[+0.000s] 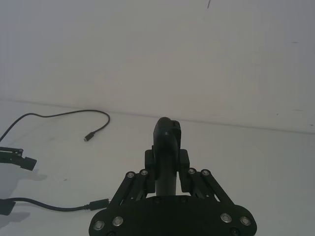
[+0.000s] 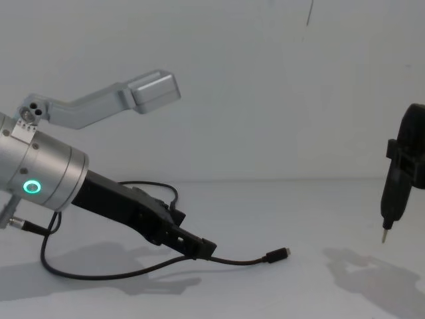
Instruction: Pick up the data cable with the one hand.
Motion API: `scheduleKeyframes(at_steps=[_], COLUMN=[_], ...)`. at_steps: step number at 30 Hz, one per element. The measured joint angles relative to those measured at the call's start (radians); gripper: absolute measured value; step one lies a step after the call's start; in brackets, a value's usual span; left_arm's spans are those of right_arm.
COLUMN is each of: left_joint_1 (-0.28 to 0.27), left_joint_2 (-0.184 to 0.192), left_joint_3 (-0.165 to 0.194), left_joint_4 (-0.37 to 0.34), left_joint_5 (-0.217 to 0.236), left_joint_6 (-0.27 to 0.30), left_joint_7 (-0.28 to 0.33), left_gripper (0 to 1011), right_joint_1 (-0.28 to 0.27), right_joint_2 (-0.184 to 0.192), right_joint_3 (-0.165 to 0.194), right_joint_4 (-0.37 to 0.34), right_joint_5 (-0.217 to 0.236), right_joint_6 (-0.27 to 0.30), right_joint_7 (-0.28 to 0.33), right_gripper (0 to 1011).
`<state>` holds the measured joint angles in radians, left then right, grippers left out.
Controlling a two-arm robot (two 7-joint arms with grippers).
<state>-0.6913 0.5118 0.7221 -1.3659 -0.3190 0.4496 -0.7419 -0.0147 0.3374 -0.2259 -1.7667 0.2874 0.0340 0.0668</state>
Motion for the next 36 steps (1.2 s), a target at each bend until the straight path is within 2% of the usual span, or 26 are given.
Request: scheduleKeyframes(at_steps=[24, 36], left_joint_1=[-0.041, -0.041], left_joint_2=[-0.027, -0.044], left_joint_3=[0.043, 0.046], left_joint_4=[0.090, 0.116], left_joint_5=[0.003, 0.001], left_joint_6=[-0.004, -0.024], left_joint_7=[-0.008, -0.004], left_gripper=[1001, 1001], right_joint_1=[0.000, 0.000], right_joint_2=[0.000, 0.000], right_joint_3=[0.000, 0.000], right_joint_4=[0.000, 0.000], right_joint_5=[0.000, 0.000], right_joint_6=[0.000, 0.000], right_joint_7=[0.000, 0.000], right_gripper=[263, 263])
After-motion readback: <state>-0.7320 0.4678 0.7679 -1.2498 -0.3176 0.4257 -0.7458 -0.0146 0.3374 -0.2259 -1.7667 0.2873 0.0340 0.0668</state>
